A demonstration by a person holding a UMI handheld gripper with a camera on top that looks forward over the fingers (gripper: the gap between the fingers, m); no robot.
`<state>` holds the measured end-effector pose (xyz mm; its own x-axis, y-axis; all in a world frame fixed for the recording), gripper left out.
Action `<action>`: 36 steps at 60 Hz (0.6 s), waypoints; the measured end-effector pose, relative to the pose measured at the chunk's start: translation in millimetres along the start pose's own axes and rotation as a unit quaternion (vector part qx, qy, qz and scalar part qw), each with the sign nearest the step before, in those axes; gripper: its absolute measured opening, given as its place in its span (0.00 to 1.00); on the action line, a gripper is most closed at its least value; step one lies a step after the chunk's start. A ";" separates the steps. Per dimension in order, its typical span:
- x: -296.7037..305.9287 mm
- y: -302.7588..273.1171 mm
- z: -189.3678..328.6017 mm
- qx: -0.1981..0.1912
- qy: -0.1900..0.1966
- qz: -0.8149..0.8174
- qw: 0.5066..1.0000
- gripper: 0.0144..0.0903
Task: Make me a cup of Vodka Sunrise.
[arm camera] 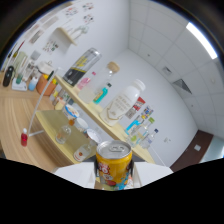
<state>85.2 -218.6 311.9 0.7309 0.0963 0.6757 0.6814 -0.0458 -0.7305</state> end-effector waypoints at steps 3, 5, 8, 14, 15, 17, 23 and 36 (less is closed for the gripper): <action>15.1 0.8 -3.2 0.010 -0.003 0.075 0.997 0.49; 25.6 3.1 -8.4 0.019 -0.002 0.118 0.993 0.49; 40.9 14.0 -12.6 0.025 0.002 0.173 0.985 0.49; 61.9 52.9 -14.8 0.020 0.005 0.268 0.963 0.49; 62.7 60.0 -14.9 0.018 0.008 0.278 0.960 0.49; 63.5 75.6 -13.7 0.012 0.008 0.298 0.954 0.49; 61.9 129.7 -7.3 -0.012 0.004 0.344 0.939 0.49; 30.0 242.6 15.4 -0.088 -0.004 0.403 0.911 0.49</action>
<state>271.8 -211.5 153.3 0.9966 -0.0332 -0.0751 -0.0812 -0.2640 -0.9611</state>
